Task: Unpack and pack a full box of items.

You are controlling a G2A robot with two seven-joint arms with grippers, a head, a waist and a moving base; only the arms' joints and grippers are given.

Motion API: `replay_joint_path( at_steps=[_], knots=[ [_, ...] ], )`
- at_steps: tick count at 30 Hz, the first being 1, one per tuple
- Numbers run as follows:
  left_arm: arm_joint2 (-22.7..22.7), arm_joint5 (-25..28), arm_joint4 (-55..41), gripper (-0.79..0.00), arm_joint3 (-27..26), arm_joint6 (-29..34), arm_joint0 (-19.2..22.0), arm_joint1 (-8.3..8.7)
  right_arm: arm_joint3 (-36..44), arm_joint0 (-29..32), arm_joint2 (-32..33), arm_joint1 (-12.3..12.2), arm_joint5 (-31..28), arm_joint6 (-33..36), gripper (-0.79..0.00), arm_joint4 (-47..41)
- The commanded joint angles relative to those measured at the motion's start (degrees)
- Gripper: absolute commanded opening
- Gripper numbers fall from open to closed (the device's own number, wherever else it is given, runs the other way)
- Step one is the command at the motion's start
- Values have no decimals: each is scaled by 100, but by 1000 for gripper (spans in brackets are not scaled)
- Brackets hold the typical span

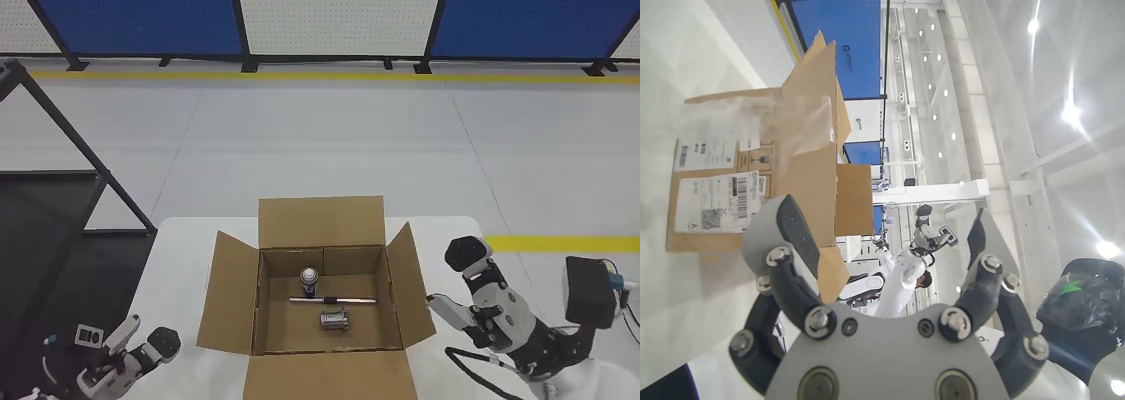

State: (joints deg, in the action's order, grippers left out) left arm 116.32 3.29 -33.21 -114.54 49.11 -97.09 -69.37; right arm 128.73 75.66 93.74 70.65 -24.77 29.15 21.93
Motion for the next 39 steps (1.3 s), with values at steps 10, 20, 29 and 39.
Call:
replay_joint_path(
  at_steps=[10,20,29,39],
  knots=[
    [-128,-348,-238,0,-35,306,105,55,-1016,-827,279,-131,2450,1474,0,-2126],
    [-92,-1023,-290,0,169,619,383,154,-1068,-918,335,-164,2834,1483,0,-1800],
    [-163,-956,-226,0,105,524,366,156,-1524,-1181,150,-238,3593,2266,0,-1971],
    [-312,-935,-337,0,175,257,434,184,-2240,-1803,-106,-382,4222,3605,0,-2373]
  ],
)
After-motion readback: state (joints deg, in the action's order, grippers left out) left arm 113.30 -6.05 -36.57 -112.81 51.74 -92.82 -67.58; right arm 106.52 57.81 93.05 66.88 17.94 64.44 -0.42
